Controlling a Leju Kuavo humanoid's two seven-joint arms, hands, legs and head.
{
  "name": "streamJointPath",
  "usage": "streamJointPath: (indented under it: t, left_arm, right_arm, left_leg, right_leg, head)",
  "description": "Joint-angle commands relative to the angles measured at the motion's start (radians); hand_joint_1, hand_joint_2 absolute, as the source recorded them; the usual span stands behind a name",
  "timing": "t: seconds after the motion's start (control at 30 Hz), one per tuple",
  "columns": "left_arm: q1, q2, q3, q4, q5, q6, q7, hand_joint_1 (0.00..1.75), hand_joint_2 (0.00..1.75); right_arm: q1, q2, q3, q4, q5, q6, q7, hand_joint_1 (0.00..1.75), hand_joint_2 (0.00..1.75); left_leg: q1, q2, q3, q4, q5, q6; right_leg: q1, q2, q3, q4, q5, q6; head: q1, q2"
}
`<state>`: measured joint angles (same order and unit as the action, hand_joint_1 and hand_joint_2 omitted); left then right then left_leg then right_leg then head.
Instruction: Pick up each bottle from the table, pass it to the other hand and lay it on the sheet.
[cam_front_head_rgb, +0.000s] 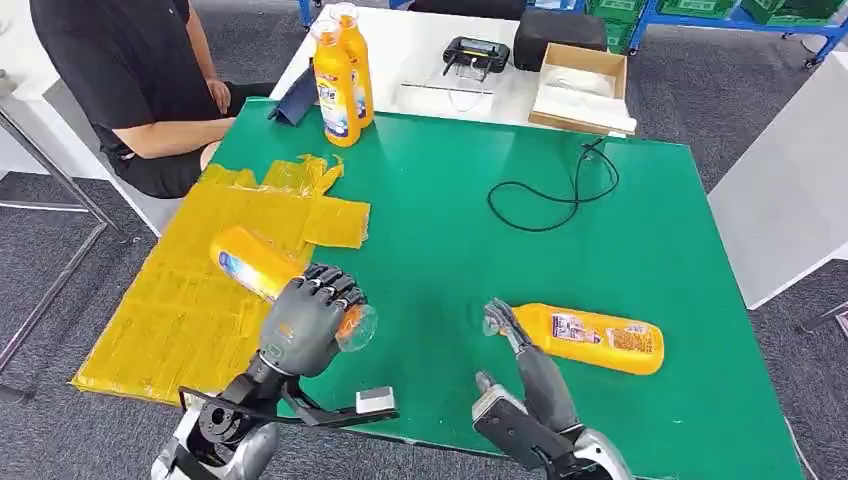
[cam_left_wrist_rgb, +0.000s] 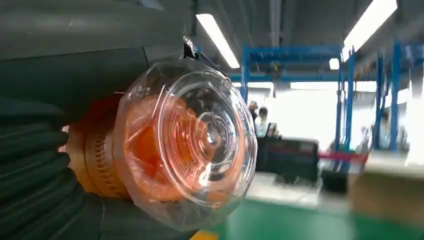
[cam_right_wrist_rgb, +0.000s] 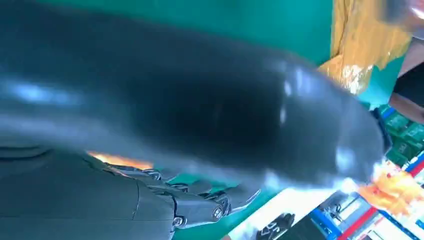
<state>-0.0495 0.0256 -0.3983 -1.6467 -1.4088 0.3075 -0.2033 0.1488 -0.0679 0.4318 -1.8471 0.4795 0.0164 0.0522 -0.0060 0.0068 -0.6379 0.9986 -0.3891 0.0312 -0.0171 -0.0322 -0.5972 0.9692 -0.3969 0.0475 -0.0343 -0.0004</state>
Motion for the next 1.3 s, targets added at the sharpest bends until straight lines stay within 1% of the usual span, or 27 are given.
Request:
streamJointPath:
  t: [0.03, 0.1, 0.17, 0.47, 0.53, 0.67, 0.7, 0.73, 0.77, 0.83, 0.9, 0.93, 0.97, 1.0, 1.07, 1.1, 1.17, 1.2, 1.3]
  left_arm:
    - [-0.217, 0.135, -0.131, 0.48, -0.051, -0.088, 0.072, 1.75, 1.75]
    - [-0.25, 0.14, -0.139, 0.529, -0.047, -0.113, 0.079, 1.75, 1.75]
    - [-0.261, 0.139, -0.141, 0.548, -0.048, -0.11, 0.083, 1.75, 1.75]
    - [-0.261, 0.136, -0.144, 0.546, -0.049, -0.11, 0.083, 1.75, 1.75]
    - [-0.28, 0.148, -0.159, 0.56, -0.038, -0.162, 0.1, 1.75, 1.75]
    - [-0.32, 0.148, -0.147, 0.604, -0.028, -0.187, 0.121, 1.75, 1.75]
    - [-0.327, 0.148, -0.143, 0.608, -0.027, -0.188, 0.126, 1.75, 1.75]
    - [-0.334, 0.148, -0.139, 0.608, -0.022, -0.191, 0.126, 0.98, 1.75]
    - [-0.339, 0.14, -0.124, 0.605, 0.015, -0.196, 0.109, 0.0, 1.75]
    - [-0.348, 0.139, -0.122, 0.57, 0.052, -0.2, 0.082, 0.0, 1.75]
    - [-0.352, 0.133, -0.116, 0.525, 0.143, -0.253, 0.032, 0.0, 1.75]
    - [-0.349, 0.122, -0.099, 0.508, 0.241, -0.295, -0.015, 0.0, 1.75]
    - [-0.357, 0.121, -0.095, 0.501, 0.333, -0.35, -0.049, 0.0, 1.75]
    - [-0.359, 0.124, -0.098, 0.495, 0.373, -0.363, -0.054, 0.0, 1.75]
    - [-0.361, 0.129, -0.102, 0.493, 0.378, -0.364, -0.055, 0.0, 1.75]
    - [-0.347, 0.122, -0.072, 0.489, 0.472, -0.391, -0.079, 0.0, 1.75]
    - [-0.327, 0.137, -0.053, 0.476, 0.554, -0.413, -0.089, 0.0, 1.75]
    - [-0.32, 0.14, -0.043, 0.476, 0.595, -0.43, -0.099, 0.0, 1.75]
    - [-0.317, 0.145, -0.043, 0.477, 0.597, -0.43, -0.1, 0.0, 1.75]
  right_arm:
    - [-0.045, -0.051, -0.061, 0.006, -0.012, 0.022, -0.011, 0.0, 0.0]
    - [-0.059, -0.055, -0.059, 0.005, -0.012, 0.022, -0.012, 0.0, 0.0]
    - [-0.068, -0.053, -0.059, 0.008, -0.014, 0.025, -0.012, 0.0, 0.0]
    - [-0.067, -0.053, -0.059, 0.008, -0.014, 0.025, -0.012, 0.0, 0.0]
    - [-0.078, -0.059, -0.054, 0.006, -0.014, 0.026, -0.01, 0.0, 0.0]
    - [-0.109, -0.072, -0.06, 0.007, 0.003, 0.033, 0.017, 0.0, 0.0]
    - [-0.118, -0.078, -0.063, 0.011, 0.007, 0.036, 0.026, 0.0, 0.0]
    - [-0.131, -0.091, -0.066, 0.019, 0.011, 0.048, 0.037, 0.0, 0.0]
    - [-0.151, -0.111, -0.068, 0.034, 0.027, 0.061, 0.062, 0.0, 0.0]
    - [-0.207, -0.141, -0.096, 0.086, 0.043, 0.079, 0.091, 0.0, 0.0]
    - [-0.276, -0.175, -0.115, 0.16, 0.096, 0.109, 0.116, 0.0, 0.0]
    - [-0.296, -0.18, -0.139, 0.201, 0.042, 0.158, 0.123, 0.0, 1.75]
    - [-0.325, -0.216, -0.146, 0.255, 0.036, 0.18, 0.118, 0.0, 1.75]
    - [-0.336, -0.222, -0.156, 0.289, 0.039, 0.185, 0.106, 0.0, 1.75]
    - [-0.338, -0.223, -0.158, 0.3, 0.04, 0.186, 0.096, 0.0, 1.75]
    - [-0.341, -0.234, -0.15, 0.32, 0.06, 0.192, 0.102, 0.0, 1.75]
    - [-0.345, -0.249, -0.148, 0.36, 0.082, 0.199, 0.098, 0.0, 1.75]
    - [-0.348, -0.255, -0.146, 0.377, 0.09, 0.203, 0.096, 0.0, 1.75]
    - [-0.346, -0.258, -0.146, 0.384, 0.092, 0.203, 0.094, 0.0, 1.75]
  left_leg:
    - [0.0, -0.003, 0.006, -0.002, 0.0, -0.002]
    - [0.0, -0.002, 0.003, -0.001, 0.001, -0.001]
    - [0.0, -0.002, 0.004, -0.001, 0.0, -0.002]
    - [0.001, -0.001, 0.003, 0.0, -0.001, -0.002]
    - [0.001, 0.0, 0.002, 0.0, 0.0, -0.002]
    - [0.001, 0.0, 0.002, 0.001, -0.001, -0.003]
    - [0.001, 0.0, 0.0, 0.0, 0.0, -0.002]
    - [0.001, -0.001, 0.002, 0.001, 0.0, -0.002]
    - [0.001, 0.0, 0.001, 0.001, 0.0, -0.002]
    - [0.001, 0.0, 0.002, 0.001, 0.0, -0.002]
    - [0.001, 0.001, 0.001, 0.001, 0.001, -0.002]
    - [0.001, 0.001, 0.0, 0.001, 0.001, -0.001]
    - [0.001, 0.001, 0.002, 0.002, 0.001, -0.001]
    - [0.001, 0.001, 0.001, 0.001, 0.001, -0.001]
    - [0.001, 0.0, 0.002, 0.001, 0.002, -0.001]
    - [0.001, -0.001, 0.003, 0.001, 0.001, -0.001]
    - [0.0, -0.001, 0.001, 0.001, 0.003, 0.002]
    - [0.0, 0.0, 0.002, 0.001, 0.002, 0.001]
    - [0.0, -0.002, 0.002, 0.0, 0.003, 0.001]
  right_leg:
    - [0.0, 0.0, 0.006, -0.001, -0.002, -0.003]
    - [0.0, 0.0, 0.004, -0.001, 0.0, -0.002]
    - [0.0, 0.0, 0.004, -0.001, -0.001, -0.002]
    - [0.001, 0.002, 0.004, 0.0, -0.001, -0.003]
    - [0.0, 0.002, 0.003, 0.0, -0.001, -0.003]
    - [0.001, 0.003, 0.003, 0.001, -0.001, -0.003]
    - [0.0, 0.002, 0.001, 0.0, 0.0, -0.002]
    - [0.001, 0.002, 0.003, 0.001, -0.001, -0.003]
    - [0.001, 0.002, 0.002, 0.001, -0.001, -0.003]
    - [0.001, 0.002, 0.003, 0.001, -0.001, -0.003]
    - [0.001, 0.004, 0.002, 0.001, 0.0, -0.003]
    - [0.001, 0.003, 0.002, 0.0, 0.001, -0.002]
    - [0.001, 0.004, 0.004, 0.0, 0.001, -0.002]
    - [0.001, 0.003, 0.003, 0.0, 0.002, -0.002]
    - [0.001, 0.002, 0.004, -0.001, 0.002, -0.001]
    - [0.001, 0.003, 0.005, -0.001, 0.001, -0.002]
    - [0.0, 0.001, 0.003, -0.001, 0.003, 0.0]
    - [0.0, 0.002, 0.005, -0.001, 0.002, -0.001]
    - [0.0, 0.001, 0.005, 0.0, 0.002, 0.0]
  head:
    - [0.0, 0.0]
    - [0.0, 0.0]
    - [0.0, 0.0]
    - [0.0, 0.0]
    - [0.0, 0.0]
    - [0.0, 0.0]
    - [0.0, 0.0]
    - [0.0, 0.0]
    - [0.0, 0.0]
    - [0.0, 0.0]
    - [0.0, 0.0]
    - [0.0, 0.0]
    - [0.0, 0.0]
    - [0.0, 0.0]
    - [0.0, 0.0]
    - [0.0, 0.0]
    - [0.001, 0.0]
    - [0.0, 0.0]
    - [0.0, 0.0]
